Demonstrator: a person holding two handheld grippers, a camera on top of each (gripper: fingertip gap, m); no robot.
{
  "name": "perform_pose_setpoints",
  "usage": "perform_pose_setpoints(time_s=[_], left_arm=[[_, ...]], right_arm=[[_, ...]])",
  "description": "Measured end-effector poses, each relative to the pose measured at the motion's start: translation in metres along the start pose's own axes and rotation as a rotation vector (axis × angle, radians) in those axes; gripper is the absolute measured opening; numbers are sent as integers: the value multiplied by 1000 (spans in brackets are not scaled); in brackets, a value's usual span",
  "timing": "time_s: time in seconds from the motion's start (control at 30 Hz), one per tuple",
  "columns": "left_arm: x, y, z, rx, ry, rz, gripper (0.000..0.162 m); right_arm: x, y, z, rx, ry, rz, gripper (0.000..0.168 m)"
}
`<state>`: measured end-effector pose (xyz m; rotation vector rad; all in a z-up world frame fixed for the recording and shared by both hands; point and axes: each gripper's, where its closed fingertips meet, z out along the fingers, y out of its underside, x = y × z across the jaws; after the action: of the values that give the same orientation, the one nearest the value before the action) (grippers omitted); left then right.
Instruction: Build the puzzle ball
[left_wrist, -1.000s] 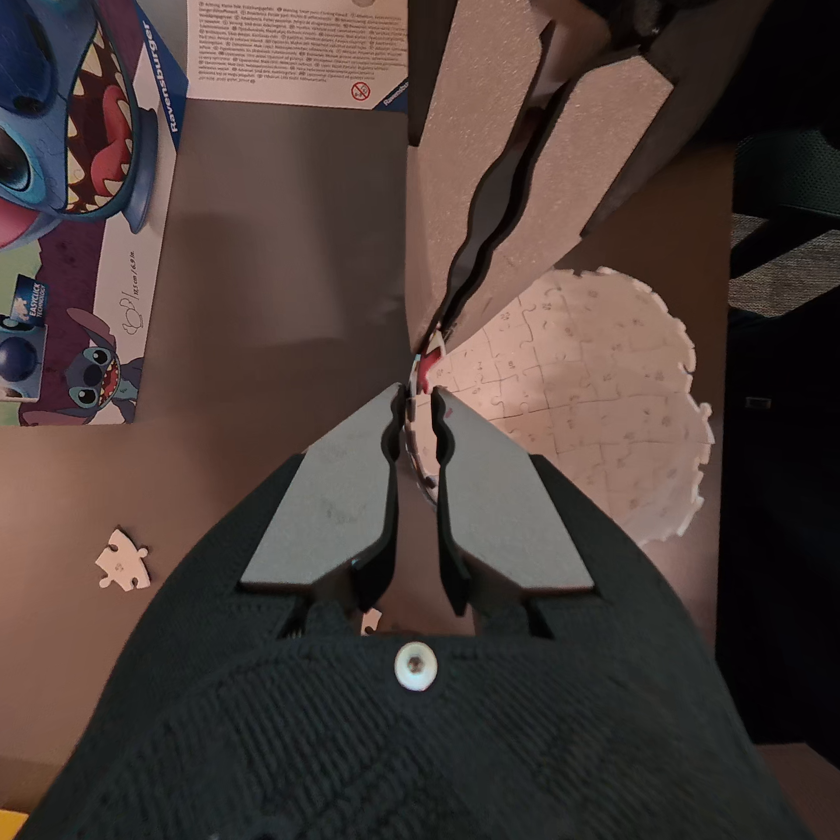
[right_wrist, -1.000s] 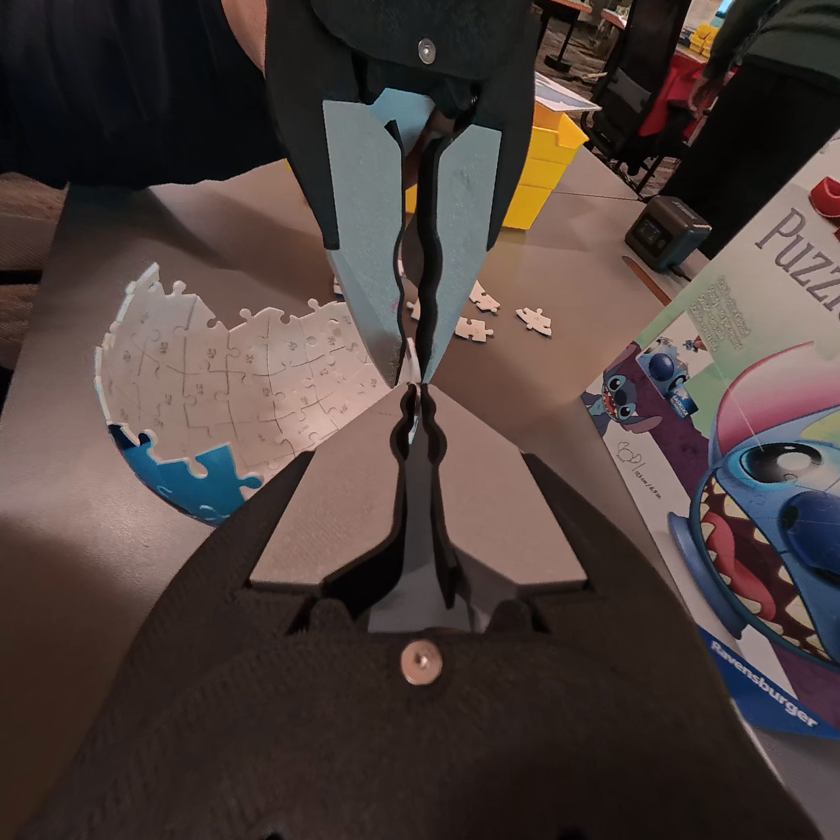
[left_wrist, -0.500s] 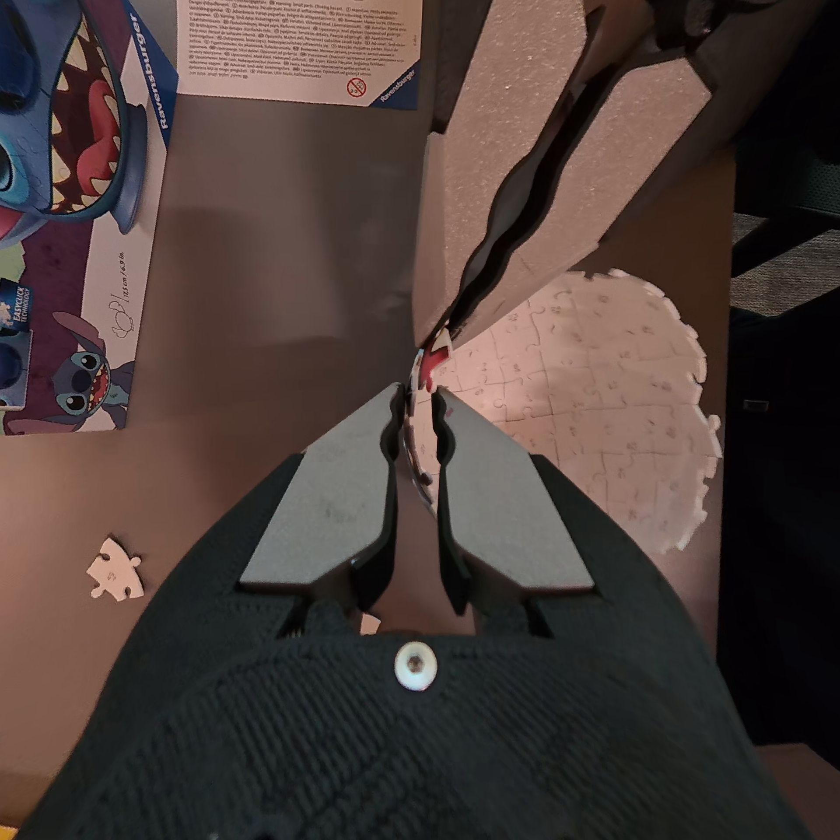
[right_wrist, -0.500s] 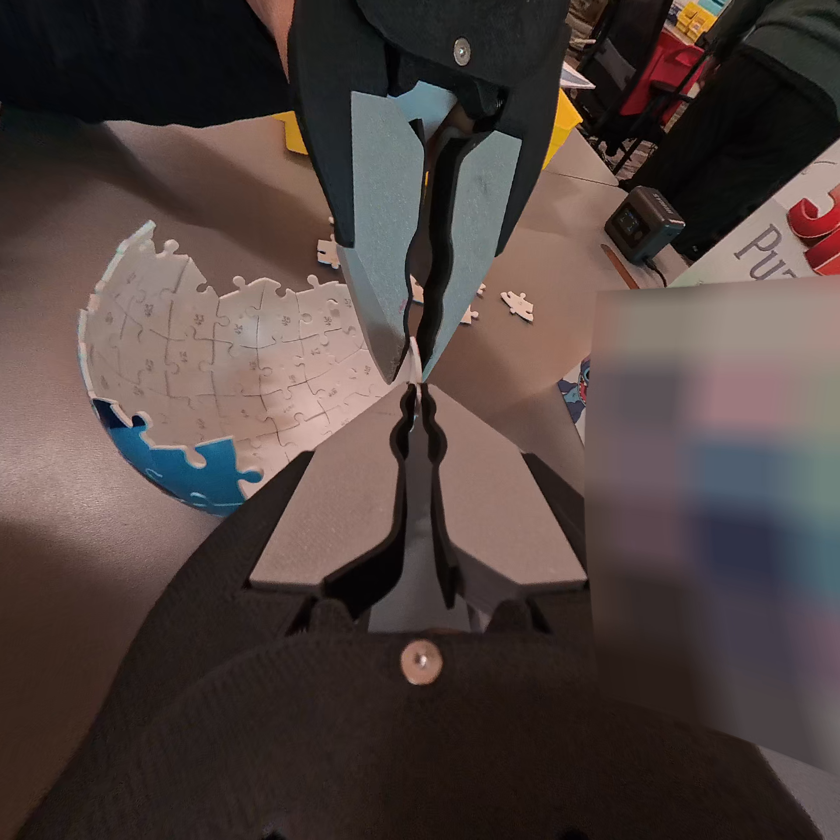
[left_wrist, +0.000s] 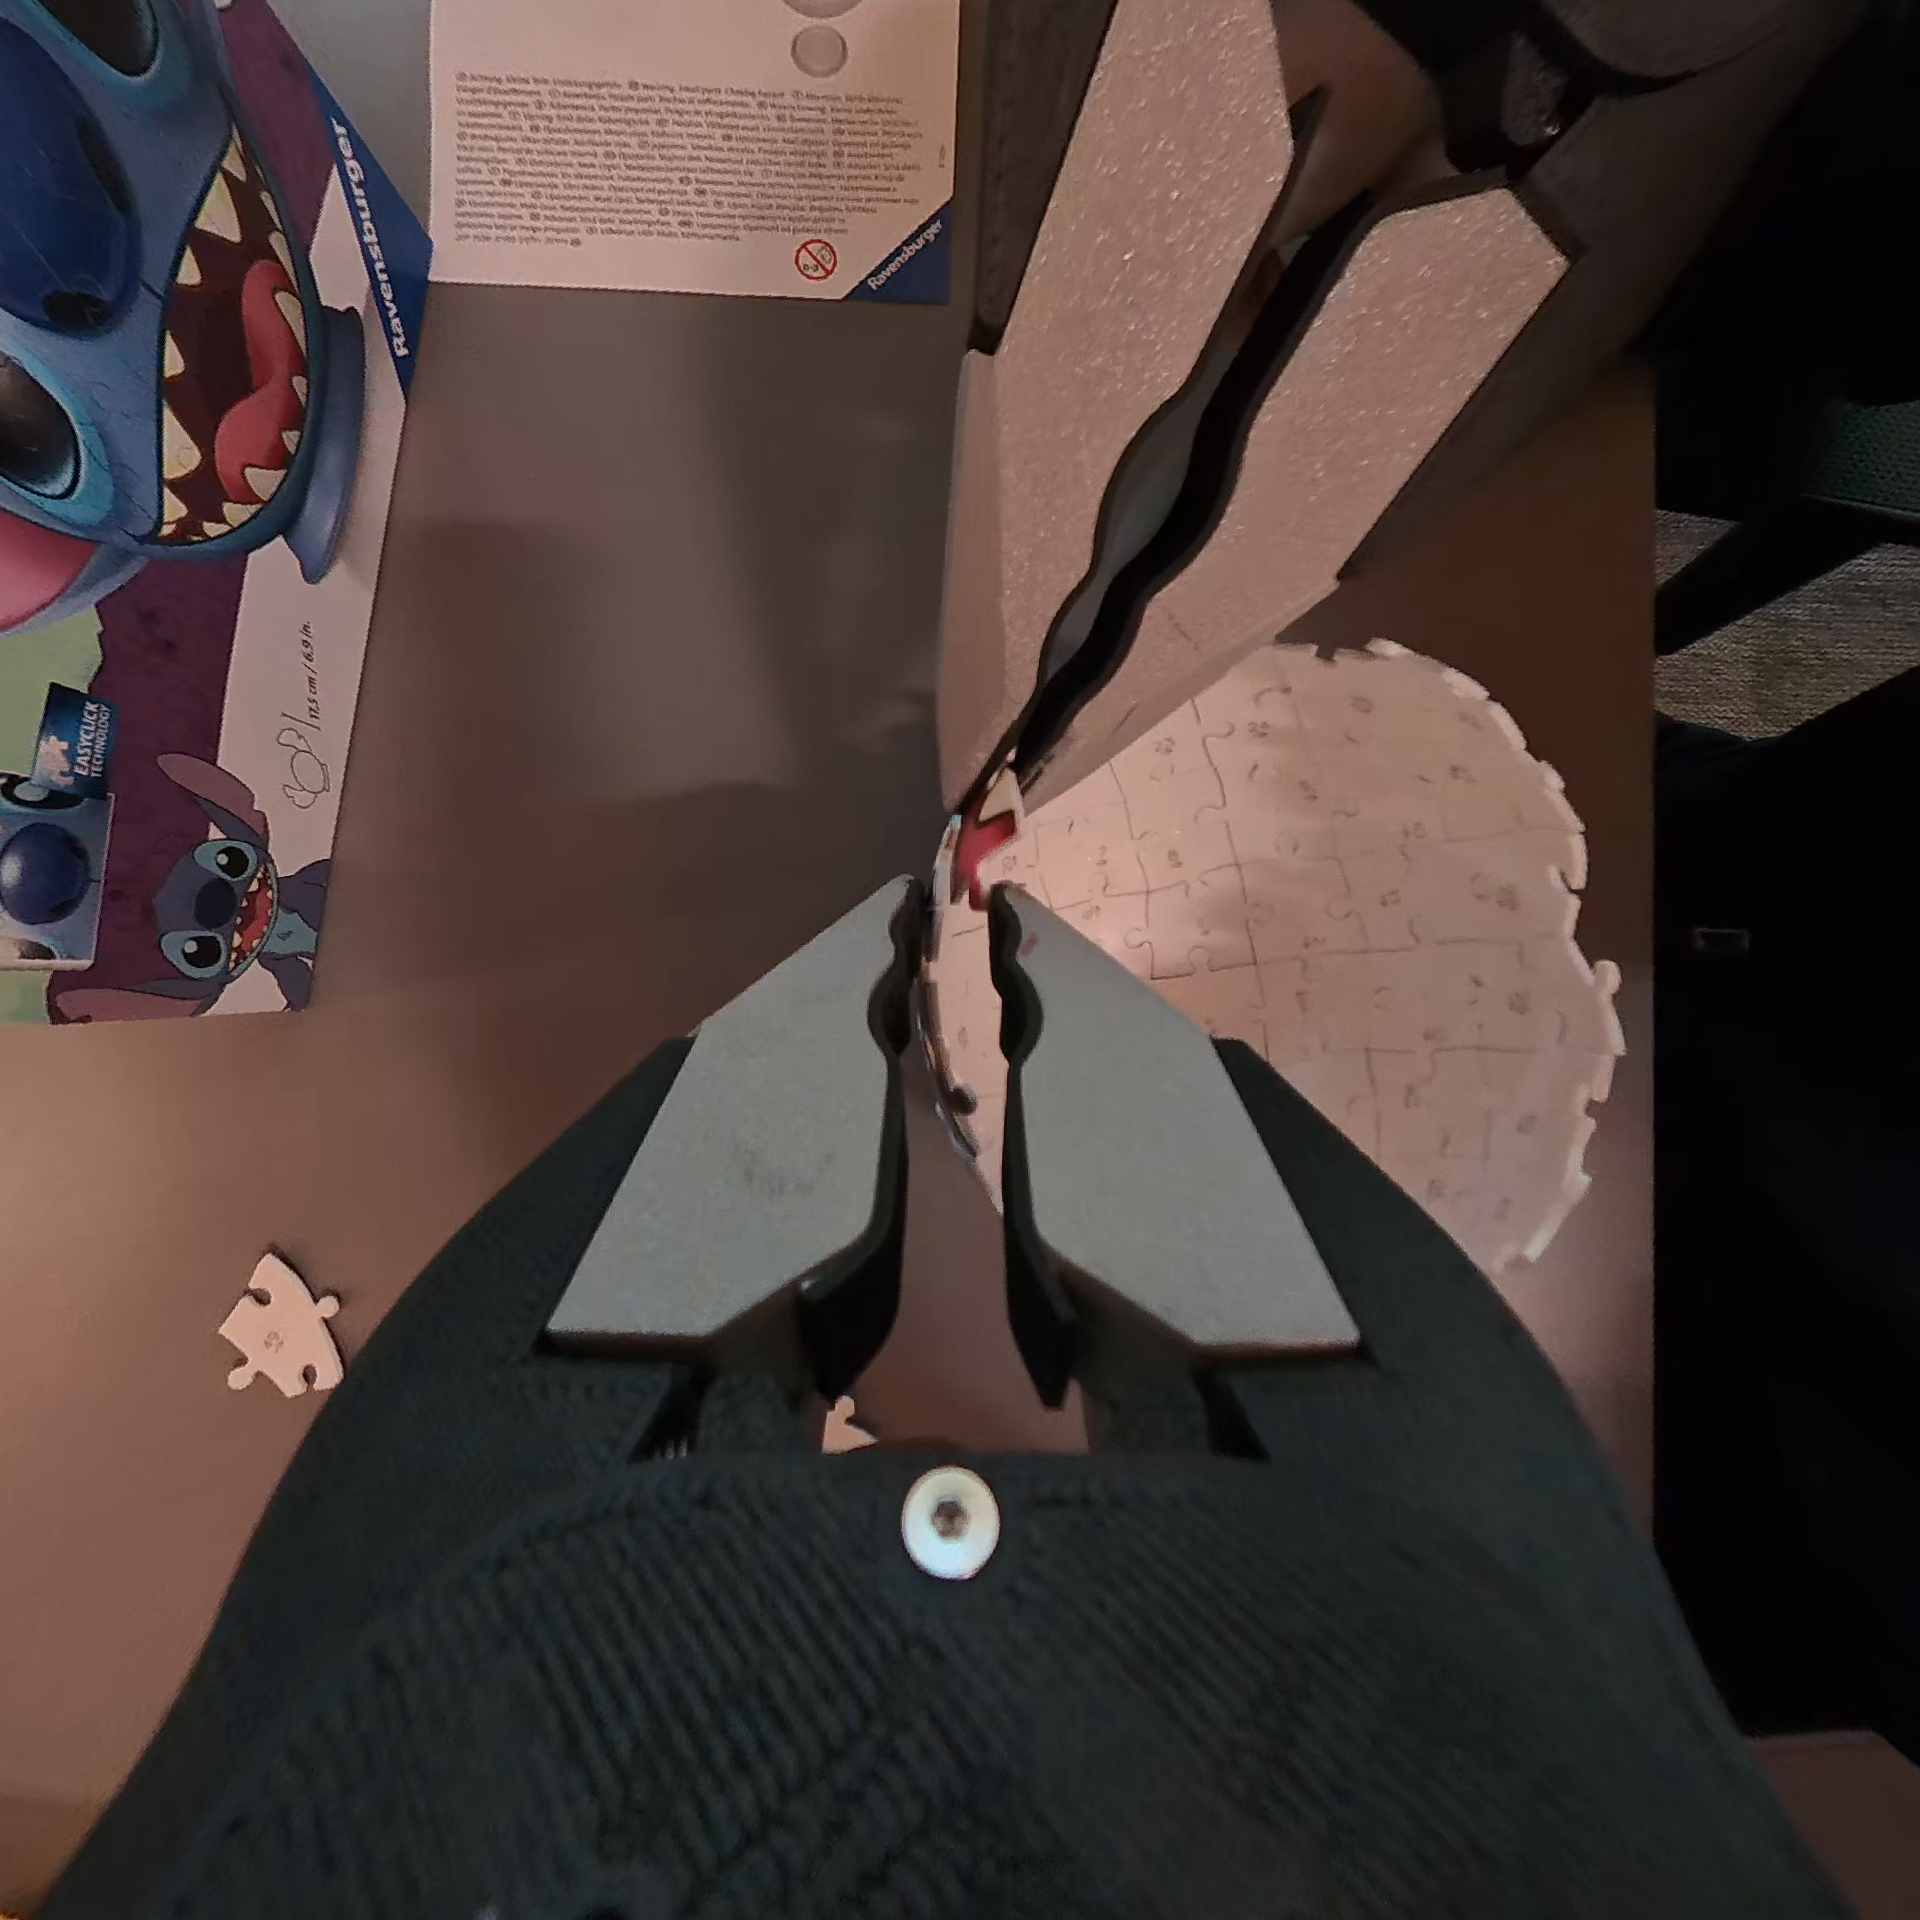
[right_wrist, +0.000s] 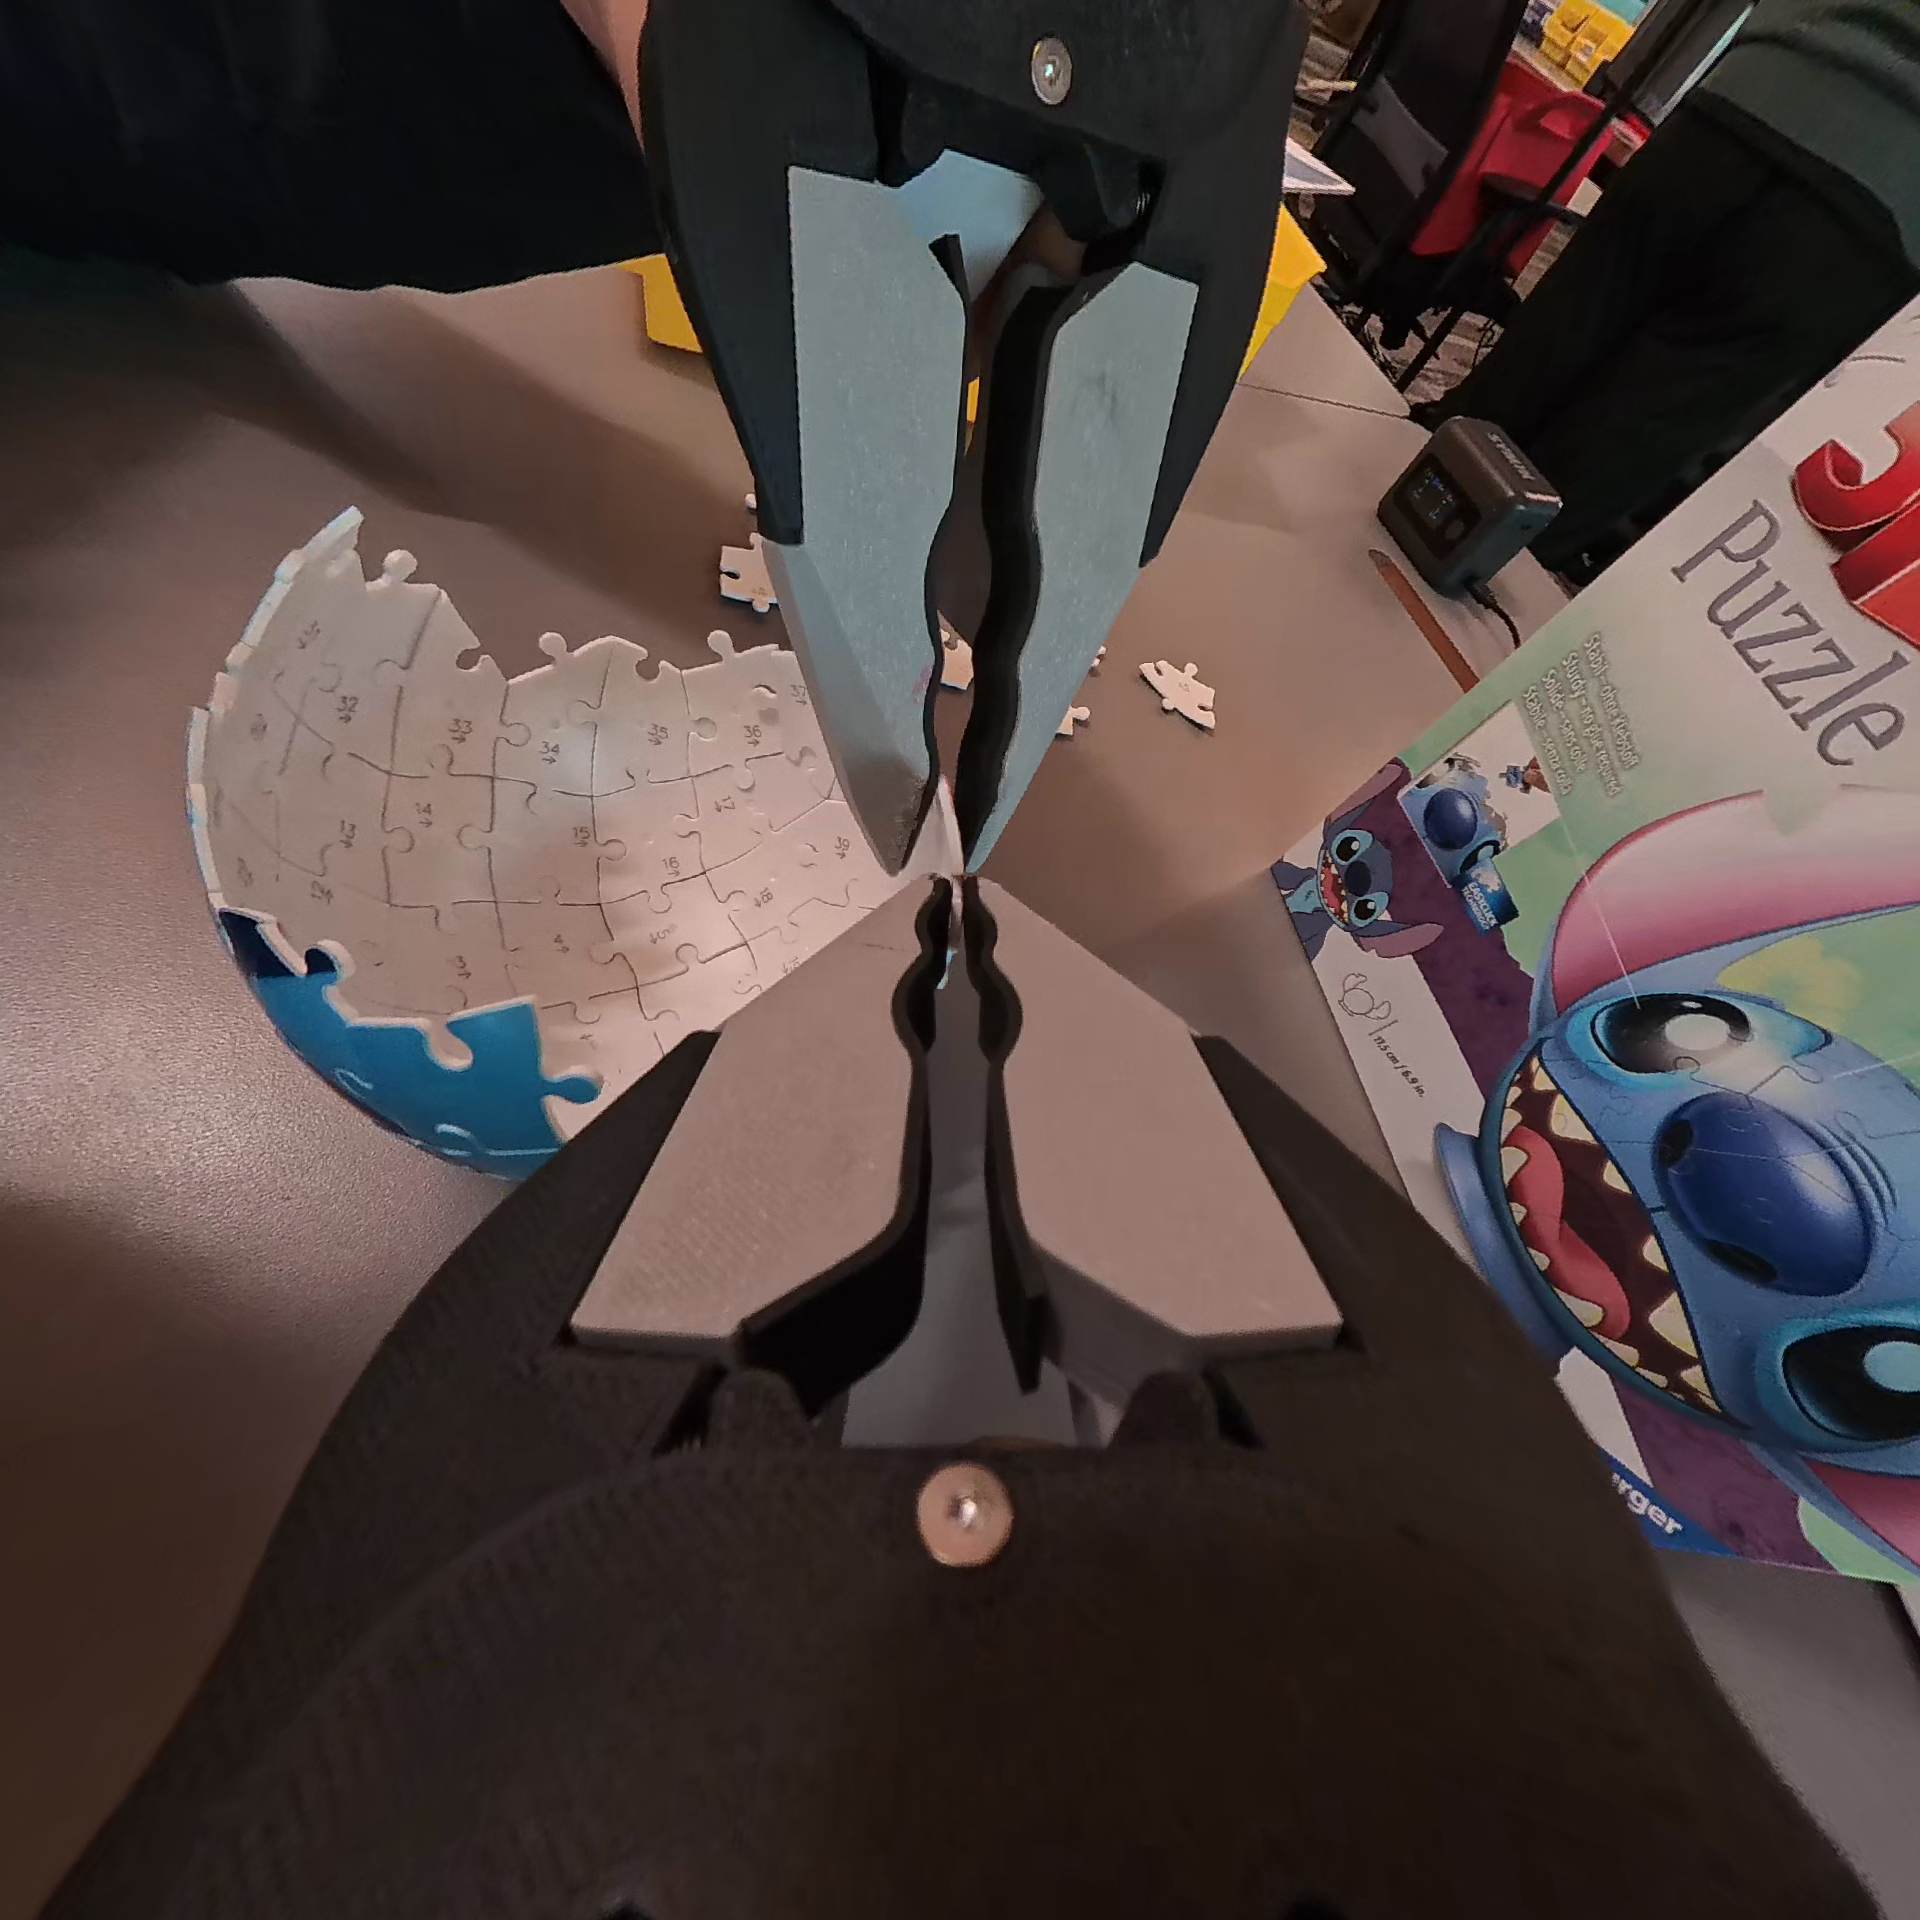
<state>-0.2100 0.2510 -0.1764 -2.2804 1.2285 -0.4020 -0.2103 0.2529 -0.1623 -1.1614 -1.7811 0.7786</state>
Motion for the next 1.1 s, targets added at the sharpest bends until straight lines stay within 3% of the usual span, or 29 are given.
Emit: perform_pose_setpoints(time_s=[0.63, 1.1], left_arm=[[-3, 0, 3, -8, -45, 49, 1], [-3, 0, 3, -21, -79, 86, 1]], right_arm=[[-2, 8, 1, -1, -93, 127, 4], [-3, 8, 5, 15, -69, 37, 2]])
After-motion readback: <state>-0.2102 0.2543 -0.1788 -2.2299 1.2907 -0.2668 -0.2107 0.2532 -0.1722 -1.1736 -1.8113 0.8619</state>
